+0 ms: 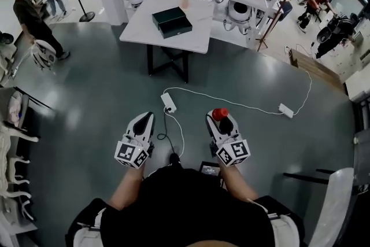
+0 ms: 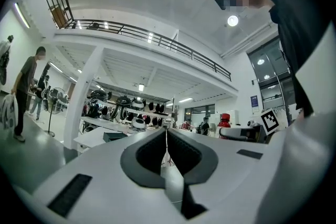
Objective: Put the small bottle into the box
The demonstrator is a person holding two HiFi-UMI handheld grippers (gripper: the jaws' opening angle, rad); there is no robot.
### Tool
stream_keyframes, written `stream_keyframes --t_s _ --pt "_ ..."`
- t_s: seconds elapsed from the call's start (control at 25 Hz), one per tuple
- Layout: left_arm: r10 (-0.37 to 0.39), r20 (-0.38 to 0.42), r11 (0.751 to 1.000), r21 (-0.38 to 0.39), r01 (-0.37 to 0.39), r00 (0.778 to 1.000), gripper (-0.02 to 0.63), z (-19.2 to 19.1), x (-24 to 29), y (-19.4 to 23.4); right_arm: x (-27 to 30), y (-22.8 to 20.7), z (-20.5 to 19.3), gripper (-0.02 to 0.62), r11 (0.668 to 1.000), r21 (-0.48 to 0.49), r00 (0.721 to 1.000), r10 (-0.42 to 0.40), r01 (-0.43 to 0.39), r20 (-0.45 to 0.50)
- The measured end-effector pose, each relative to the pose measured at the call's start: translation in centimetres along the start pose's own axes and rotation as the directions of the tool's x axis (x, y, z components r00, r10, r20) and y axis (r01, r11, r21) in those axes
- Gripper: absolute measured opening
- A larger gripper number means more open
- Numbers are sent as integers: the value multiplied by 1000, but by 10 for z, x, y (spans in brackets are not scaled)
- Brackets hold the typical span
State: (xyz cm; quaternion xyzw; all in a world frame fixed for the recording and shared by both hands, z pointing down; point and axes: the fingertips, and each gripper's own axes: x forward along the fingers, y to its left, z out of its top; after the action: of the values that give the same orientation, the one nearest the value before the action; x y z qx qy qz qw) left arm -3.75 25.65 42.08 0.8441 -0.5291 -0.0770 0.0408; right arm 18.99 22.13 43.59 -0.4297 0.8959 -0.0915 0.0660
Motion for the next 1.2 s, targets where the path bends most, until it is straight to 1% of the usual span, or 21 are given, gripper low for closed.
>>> stream_keyframes --t_s 0.16,0.28,0.48,0.72,0.84,1.0,1.08,1.2 --pt "9 14 1000 15 -9 1000 21 13 36 34 52 -21 12 236 1000 -9 1000 10 -10 10" --pt "12 12 1000 22 -12 1000 21 16 55 53 77 -28 18 236 1000 -16 1000 8 -8 8" --pt "24 -2 1000 13 -24 1000 21 10 89 73 102 -42 17 236 999 -32 1000 18 -19 -3" --pt "40 -29 999 2 -40 999 21 -11 138 100 146 -79 3 236 1000 -12 999 19 -19 -33" --pt "63 -29 998 0 -63 998 21 -20 173 120 183 -105 -4 236 999 0 998 50 -50 -36" --pt "86 -37 996 -22 -86 996 21 -28 227 146 239 -142 -3 236 995 21 994 96 -95 -45" --pt "95 -37 995 -22 -96 995 21 -26 254 160 269 -159 1 236 992 22 991 124 -123 -44" --pt "132 -29 991 -14 -133 991 21 -17 290 184 311 -181 11 236 987 31 986 160 -159 -50"
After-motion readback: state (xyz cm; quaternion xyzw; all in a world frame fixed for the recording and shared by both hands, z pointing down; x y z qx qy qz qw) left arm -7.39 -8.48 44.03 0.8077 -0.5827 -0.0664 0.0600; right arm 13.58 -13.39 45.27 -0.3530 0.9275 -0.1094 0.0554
